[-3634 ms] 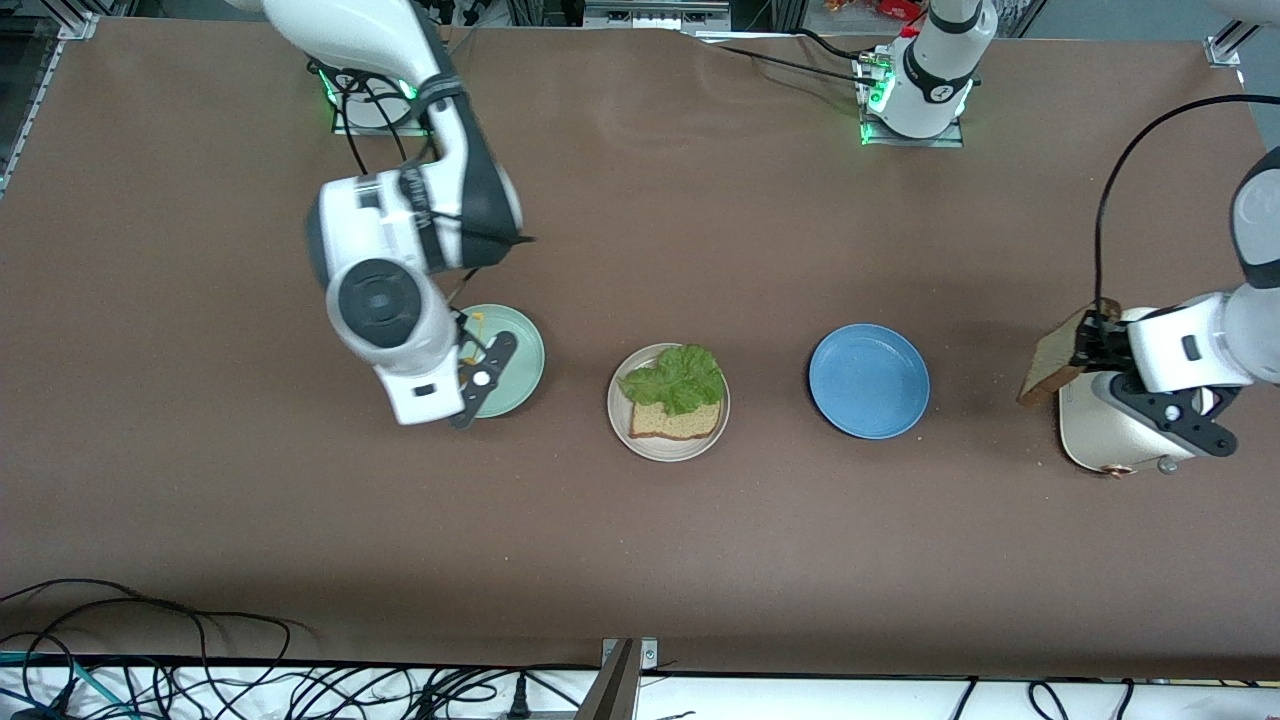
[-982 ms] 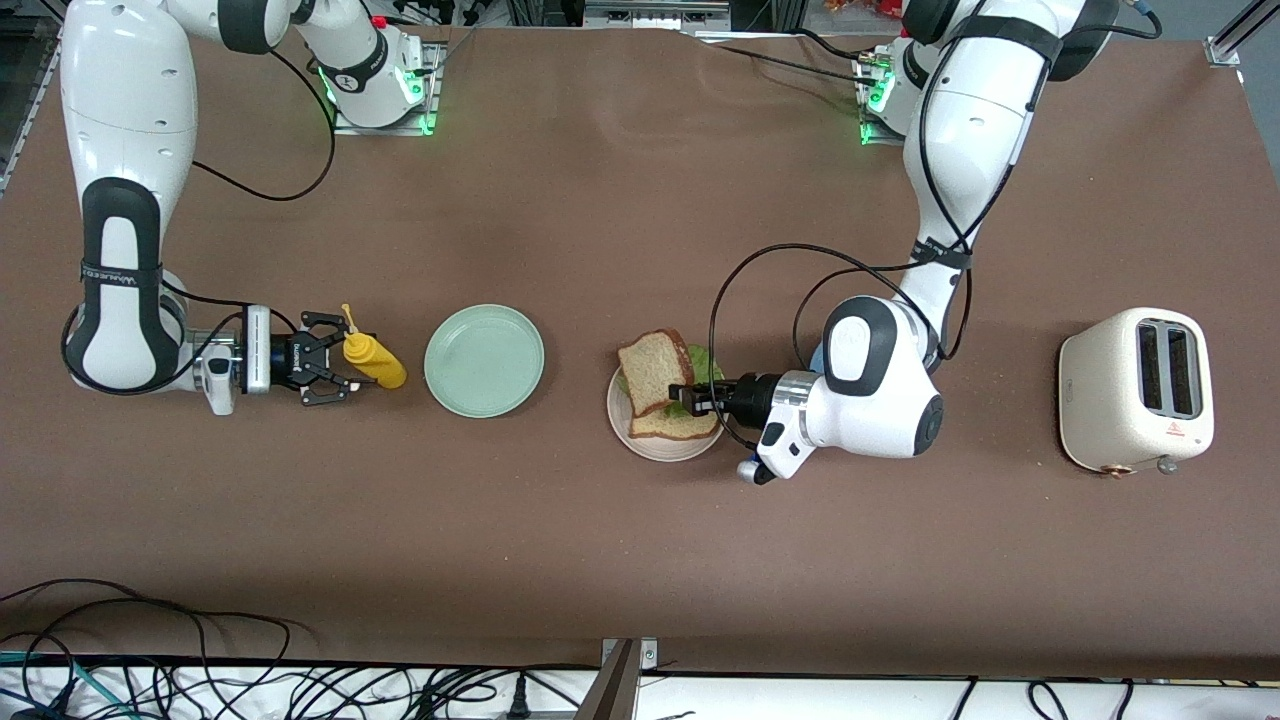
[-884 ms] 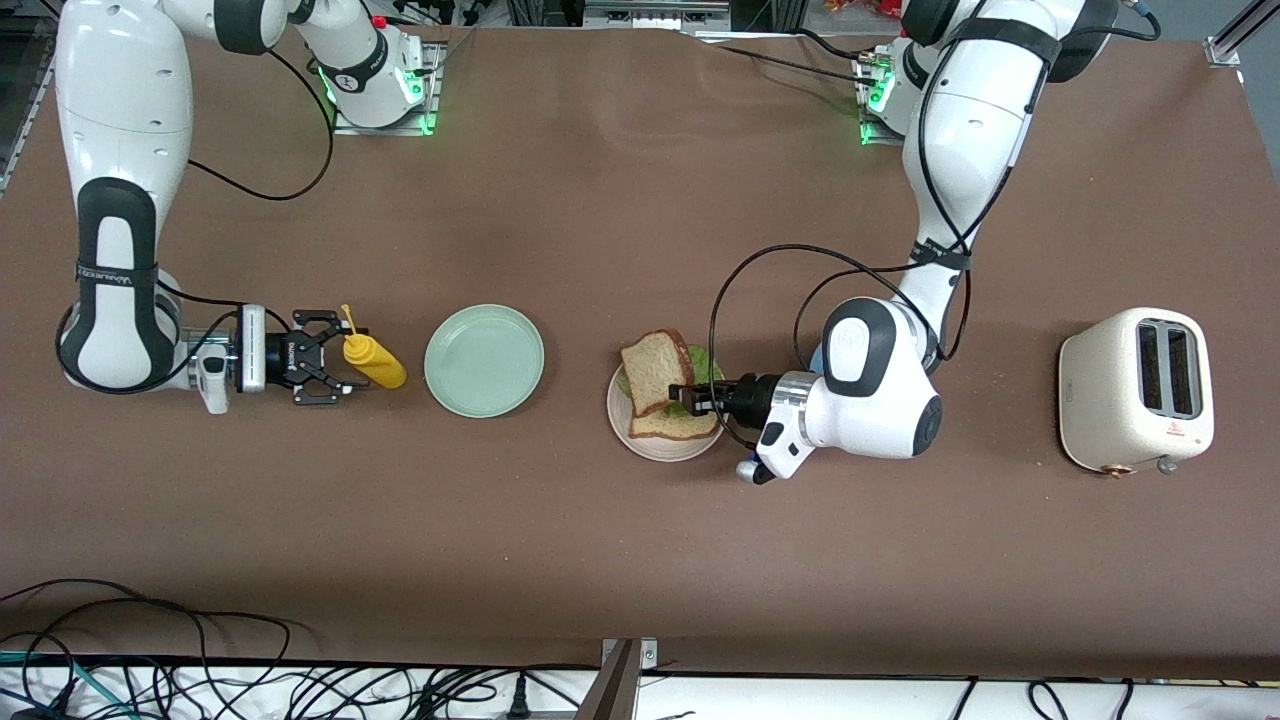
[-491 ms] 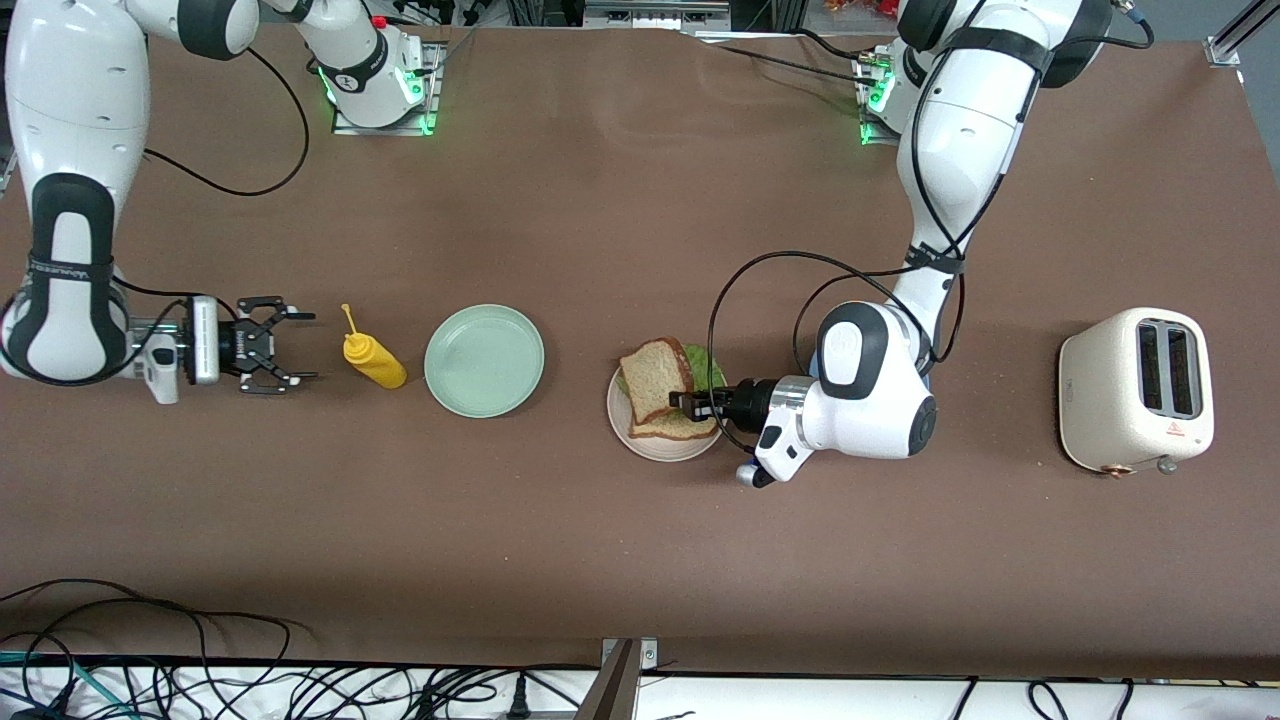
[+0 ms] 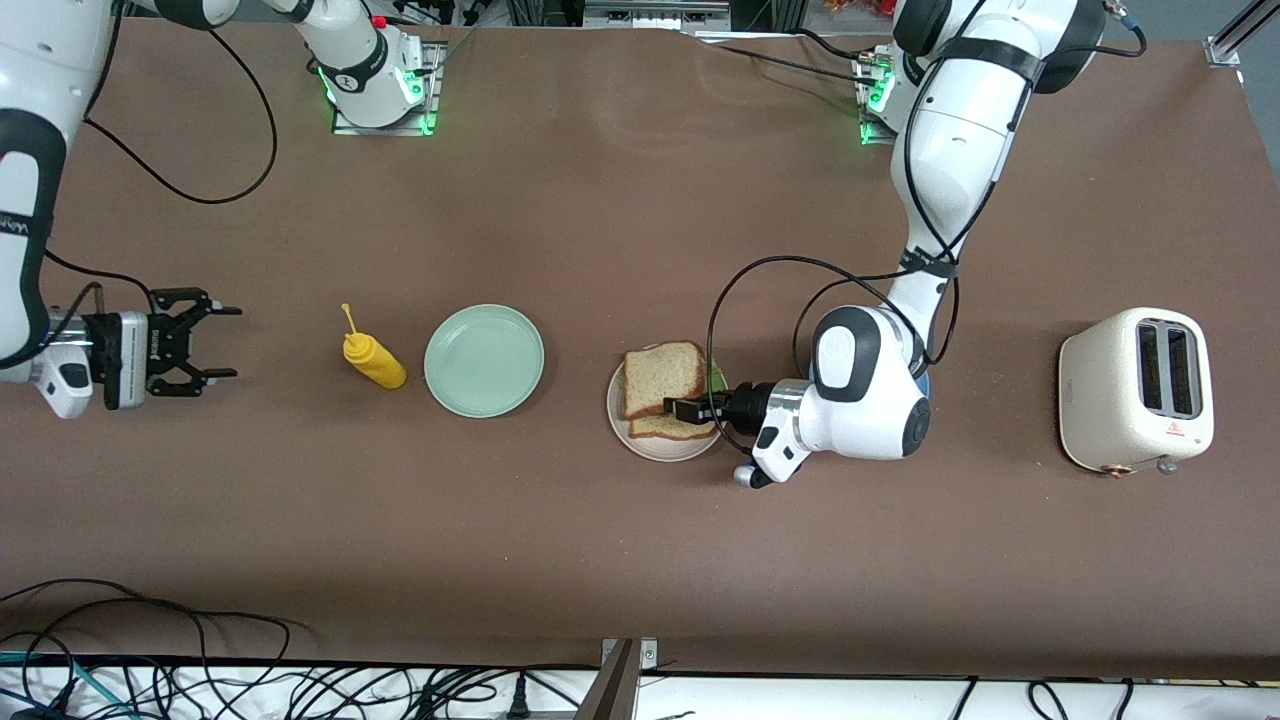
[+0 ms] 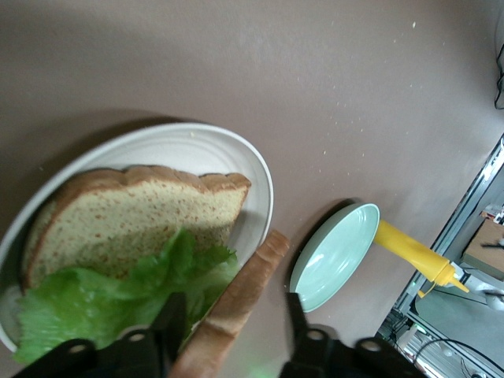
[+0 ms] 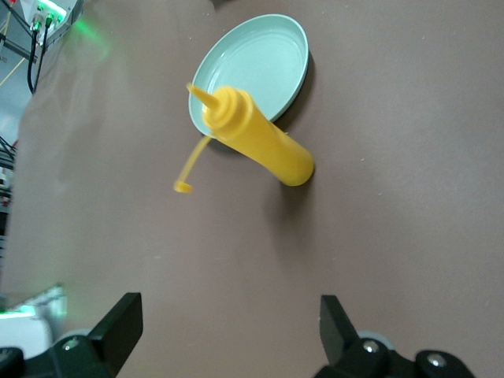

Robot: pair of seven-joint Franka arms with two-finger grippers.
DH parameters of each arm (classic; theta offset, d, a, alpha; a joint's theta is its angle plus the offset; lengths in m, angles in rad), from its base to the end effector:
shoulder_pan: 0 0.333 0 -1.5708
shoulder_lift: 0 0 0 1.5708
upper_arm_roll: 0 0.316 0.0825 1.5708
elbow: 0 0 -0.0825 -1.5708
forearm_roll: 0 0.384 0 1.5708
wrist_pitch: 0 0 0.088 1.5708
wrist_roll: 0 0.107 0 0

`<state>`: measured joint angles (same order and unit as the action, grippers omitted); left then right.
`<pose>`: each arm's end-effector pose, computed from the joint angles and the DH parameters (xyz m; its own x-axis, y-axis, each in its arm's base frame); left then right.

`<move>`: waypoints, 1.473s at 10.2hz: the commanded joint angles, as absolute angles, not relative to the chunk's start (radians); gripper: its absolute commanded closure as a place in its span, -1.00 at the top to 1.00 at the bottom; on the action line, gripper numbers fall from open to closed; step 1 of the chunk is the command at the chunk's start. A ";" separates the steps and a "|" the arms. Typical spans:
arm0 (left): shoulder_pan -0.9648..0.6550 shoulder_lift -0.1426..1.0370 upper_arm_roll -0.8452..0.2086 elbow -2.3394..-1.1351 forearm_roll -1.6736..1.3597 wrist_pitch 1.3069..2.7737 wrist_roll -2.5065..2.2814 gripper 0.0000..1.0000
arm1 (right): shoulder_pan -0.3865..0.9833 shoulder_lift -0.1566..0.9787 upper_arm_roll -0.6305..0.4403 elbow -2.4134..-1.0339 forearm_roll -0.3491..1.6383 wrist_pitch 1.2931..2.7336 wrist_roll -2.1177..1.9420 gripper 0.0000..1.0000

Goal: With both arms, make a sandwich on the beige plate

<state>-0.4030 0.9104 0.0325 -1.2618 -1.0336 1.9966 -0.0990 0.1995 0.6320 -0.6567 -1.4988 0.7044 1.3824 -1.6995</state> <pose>0.6756 -0.3256 0.2152 0.9138 0.0782 -0.3986 0.3447 -0.6685 0.6590 0.6195 -0.1428 0.3284 0.4879 0.8046 0.3384 0.8072 -0.2684 -0.5257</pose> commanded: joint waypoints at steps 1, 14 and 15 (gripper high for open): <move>-0.403 0.916 0.058 -1.246 -1.060 2.006 -0.072 1.00 | 0.254 0.589 -0.666 -1.407 0.585 1.324 -1.451 1.00; -0.397 0.795 0.268 -1.241 -0.320 1.916 -0.095 1.00 | 0.071 -0.032 -0.002 -1.799 -0.111 1.621 -0.161 1.00; -0.402 0.792 0.275 -1.241 -0.251 1.899 -0.097 1.00 | 0.046 -0.073 -0.015 -1.796 -0.072 1.620 -0.152 1.00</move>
<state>-0.3939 0.8178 0.2669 -1.2269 -0.3320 1.9303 -0.0912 0.1008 0.0353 -0.0294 -1.7234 -0.0937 1.5880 -0.1718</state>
